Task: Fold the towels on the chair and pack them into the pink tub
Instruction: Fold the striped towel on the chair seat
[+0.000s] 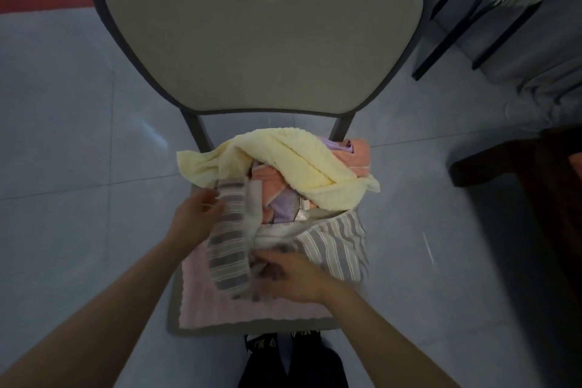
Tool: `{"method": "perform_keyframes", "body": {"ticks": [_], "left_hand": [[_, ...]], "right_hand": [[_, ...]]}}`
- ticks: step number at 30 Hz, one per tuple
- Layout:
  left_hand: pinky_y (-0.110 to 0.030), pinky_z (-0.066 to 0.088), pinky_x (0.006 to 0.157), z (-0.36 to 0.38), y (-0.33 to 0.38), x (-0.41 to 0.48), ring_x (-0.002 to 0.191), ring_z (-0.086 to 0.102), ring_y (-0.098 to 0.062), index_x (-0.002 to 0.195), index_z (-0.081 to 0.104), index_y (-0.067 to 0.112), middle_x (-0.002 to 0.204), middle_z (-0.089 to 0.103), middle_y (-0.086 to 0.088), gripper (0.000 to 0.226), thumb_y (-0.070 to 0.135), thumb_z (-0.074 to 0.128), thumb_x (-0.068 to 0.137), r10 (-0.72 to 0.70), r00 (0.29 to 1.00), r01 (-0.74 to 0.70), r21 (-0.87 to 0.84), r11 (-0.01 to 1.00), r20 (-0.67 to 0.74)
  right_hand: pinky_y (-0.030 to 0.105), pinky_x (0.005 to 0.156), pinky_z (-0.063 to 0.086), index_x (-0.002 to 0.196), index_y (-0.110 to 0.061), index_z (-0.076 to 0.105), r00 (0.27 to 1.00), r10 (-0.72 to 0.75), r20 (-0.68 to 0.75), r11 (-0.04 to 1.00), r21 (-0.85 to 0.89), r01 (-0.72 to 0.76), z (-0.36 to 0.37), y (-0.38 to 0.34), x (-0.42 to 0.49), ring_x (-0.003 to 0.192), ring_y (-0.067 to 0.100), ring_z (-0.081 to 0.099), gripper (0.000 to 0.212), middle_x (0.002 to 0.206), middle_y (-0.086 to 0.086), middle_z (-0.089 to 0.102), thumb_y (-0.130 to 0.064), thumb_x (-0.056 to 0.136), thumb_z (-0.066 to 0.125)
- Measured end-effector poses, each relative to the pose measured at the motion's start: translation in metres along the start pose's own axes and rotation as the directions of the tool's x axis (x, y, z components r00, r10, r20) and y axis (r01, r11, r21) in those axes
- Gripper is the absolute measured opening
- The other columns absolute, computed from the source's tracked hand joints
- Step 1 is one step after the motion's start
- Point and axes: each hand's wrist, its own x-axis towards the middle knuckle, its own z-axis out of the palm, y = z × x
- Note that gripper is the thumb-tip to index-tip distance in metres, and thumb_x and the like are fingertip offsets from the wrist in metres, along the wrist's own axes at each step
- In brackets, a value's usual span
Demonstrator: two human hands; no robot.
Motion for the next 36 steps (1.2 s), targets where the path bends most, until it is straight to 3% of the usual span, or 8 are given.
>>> {"method": "perform_keyframes", "body": {"ticks": [2, 5, 8, 14, 19, 27, 32, 36], "left_hand": [[-0.031, 0.046, 0.076, 0.015, 0.017, -0.006, 0.092, 0.06, -0.02, 0.113, 0.059, 0.014, 0.104, 0.063, -0.005, 0.032, 0.031, 0.063, 0.086, 0.125, 0.988, -0.127, -0.016, 0.992, -0.085], [-0.04, 0.048, 0.086, 0.038, 0.03, -0.006, 0.104, 0.056, -0.025, 0.118, 0.053, 0.018, 0.113, 0.058, -0.004, 0.065, 0.059, 0.069, 0.069, 0.17, 0.981, -0.155, 0.157, 0.975, -0.091], [-0.049, 0.042, 0.1, 0.057, 0.02, 0.002, 0.122, 0.046, -0.037, 0.131, 0.041, 0.013, 0.132, 0.05, -0.015, 0.098, 0.071, 0.066, 0.056, 0.093, 0.994, -0.06, 0.404, 0.913, -0.064], [-0.047, 0.032, 0.102, 0.049, 0.013, 0.012, 0.122, 0.031, -0.042, 0.131, 0.033, 0.001, 0.133, 0.032, -0.023, 0.068, 0.008, 0.069, 0.073, -0.161, 0.951, 0.233, 0.272, 0.934, -0.262], [-0.048, 0.041, 0.099, 0.026, 0.002, 0.026, 0.119, 0.042, -0.042, 0.134, 0.028, 0.0, 0.134, 0.035, -0.024, 0.073, 0.002, 0.069, 0.074, -0.452, 0.834, 0.458, -0.061, 0.887, -0.316], [-0.039, 0.046, 0.073, 0.033, 0.019, 0.002, 0.084, 0.054, -0.029, 0.099, 0.055, 0.009, 0.081, 0.055, -0.009, 0.03, -0.005, 0.038, 0.079, -0.362, 0.932, 0.316, -0.412, 0.854, -0.035], [-0.027, 0.04, 0.051, 0.057, 0.014, -0.014, 0.065, 0.049, -0.023, 0.089, 0.055, 0.01, 0.075, 0.052, -0.007, 0.011, 0.004, 0.05, 0.081, -0.276, 0.961, 0.265, -0.349, 0.899, 0.018], [-0.026, 0.035, 0.053, 0.061, 0.003, -0.012, 0.056, 0.043, -0.016, 0.072, 0.053, 0.012, 0.062, 0.047, -0.001, 0.026, 0.029, 0.054, 0.091, -0.13, 0.989, 0.111, -0.231, 0.967, -0.071]], "right_hand": [[0.016, 0.073, 0.047, 0.105, -0.015, 0.07, 0.948, 0.043, -0.316, 0.983, 0.183, 0.017, -0.019, 0.015, -0.011, 0.077, -0.002, 0.062, 0.017, 0.089, -0.009, 0.069, -0.018, 0.089, 0.064], [0.025, 0.069, 0.044, 0.082, -0.019, 0.068, 0.494, 0.291, -0.819, 0.957, 0.246, -0.155, -0.067, 0.051, -0.025, 0.074, 0.01, 0.063, 0.009, 0.074, -0.008, 0.066, -0.015, 0.088, 0.062], [0.033, 0.073, 0.048, 0.082, -0.008, 0.063, 0.224, 0.578, -0.785, 0.798, 0.486, -0.355, -0.106, 0.1, -0.02, 0.085, 0.032, 0.064, 0.019, 0.086, 0.011, 0.068, -0.026, 0.088, 0.057], [0.038, 0.072, 0.053, 0.093, -0.005, 0.063, 0.419, 0.683, -0.598, 0.67, 0.285, -0.686, -0.118, 0.127, 0.011, 0.086, 0.032, 0.065, 0.08, 0.095, 0.014, 0.067, -0.079, 0.066, 0.048], [0.034, 0.073, 0.05, 0.101, -0.007, 0.062, 0.44, 0.688, -0.578, 0.638, 0.191, -0.746, -0.117, 0.114, 0.018, 0.092, 0.032, 0.063, 0.059, 0.103, 0.013, 0.065, -0.06, 0.077, 0.053], [0.029, 0.06, 0.031, 0.053, -0.016, 0.041, 0.72, -0.393, -0.573, 0.884, -0.451, 0.123, -0.044, 0.047, -0.025, 0.07, 0.015, 0.044, 0.022, 0.071, -0.002, 0.051, -0.021, 0.063, 0.06], [0.029, 0.069, 0.04, 0.065, -0.024, 0.057, 0.974, -0.17, -0.149, 0.867, -0.492, 0.076, -0.015, 0.059, -0.011, 0.079, 0.011, 0.054, 0.034, 0.082, -0.008, 0.058, -0.053, 0.081, 0.054], [0.034, 0.059, 0.044, 0.083, -0.016, 0.062, 0.913, -0.156, -0.378, 0.896, -0.442, -0.03, -0.038, 0.048, 0.009, 0.075, 0.021, 0.06, 0.019, 0.084, 0.001, 0.063, -0.035, 0.086, 0.06]]}}
